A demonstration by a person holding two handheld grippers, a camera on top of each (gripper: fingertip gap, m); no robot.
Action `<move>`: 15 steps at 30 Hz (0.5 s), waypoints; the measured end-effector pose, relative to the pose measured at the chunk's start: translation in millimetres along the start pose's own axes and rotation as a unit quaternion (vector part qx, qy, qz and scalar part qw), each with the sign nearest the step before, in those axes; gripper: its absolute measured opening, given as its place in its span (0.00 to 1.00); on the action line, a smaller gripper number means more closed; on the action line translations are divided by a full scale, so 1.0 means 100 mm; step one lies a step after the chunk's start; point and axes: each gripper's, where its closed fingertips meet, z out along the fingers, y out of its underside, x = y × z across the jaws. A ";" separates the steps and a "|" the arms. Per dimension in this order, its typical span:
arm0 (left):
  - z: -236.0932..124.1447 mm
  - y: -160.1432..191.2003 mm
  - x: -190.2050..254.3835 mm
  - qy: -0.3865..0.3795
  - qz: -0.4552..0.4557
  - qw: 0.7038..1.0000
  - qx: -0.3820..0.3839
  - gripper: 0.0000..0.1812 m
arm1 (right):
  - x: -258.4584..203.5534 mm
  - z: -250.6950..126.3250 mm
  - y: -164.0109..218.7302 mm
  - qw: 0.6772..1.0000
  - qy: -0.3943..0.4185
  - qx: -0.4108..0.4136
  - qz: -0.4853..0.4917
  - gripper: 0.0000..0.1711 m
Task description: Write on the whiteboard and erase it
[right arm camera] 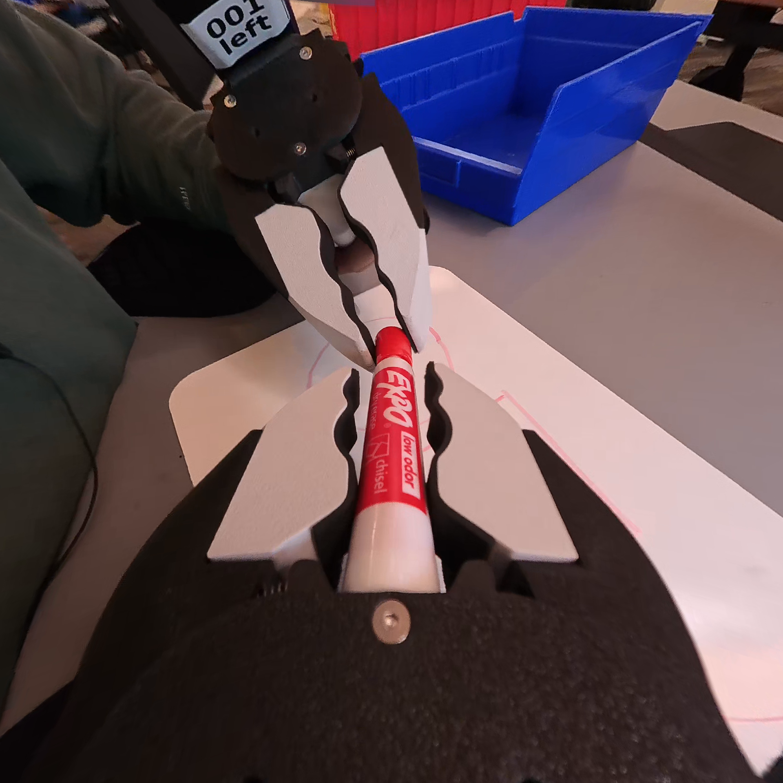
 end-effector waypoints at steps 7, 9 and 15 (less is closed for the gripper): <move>-0.04 -0.17 -0.06 -0.008 -0.017 0.999 0.042 0.10 | 0.02 -0.03 -0.12 0.999 -0.004 0.050 0.015 0.18; -0.03 -0.15 -0.06 0.002 -0.018 0.999 0.041 0.10 | 0.02 -0.04 -0.15 0.997 -0.018 0.060 0.036 0.19; -0.24 -0.36 -0.39 -0.034 -0.056 0.990 0.123 0.18 | 0.15 -0.21 -0.39 0.995 0.002 0.095 0.018 0.20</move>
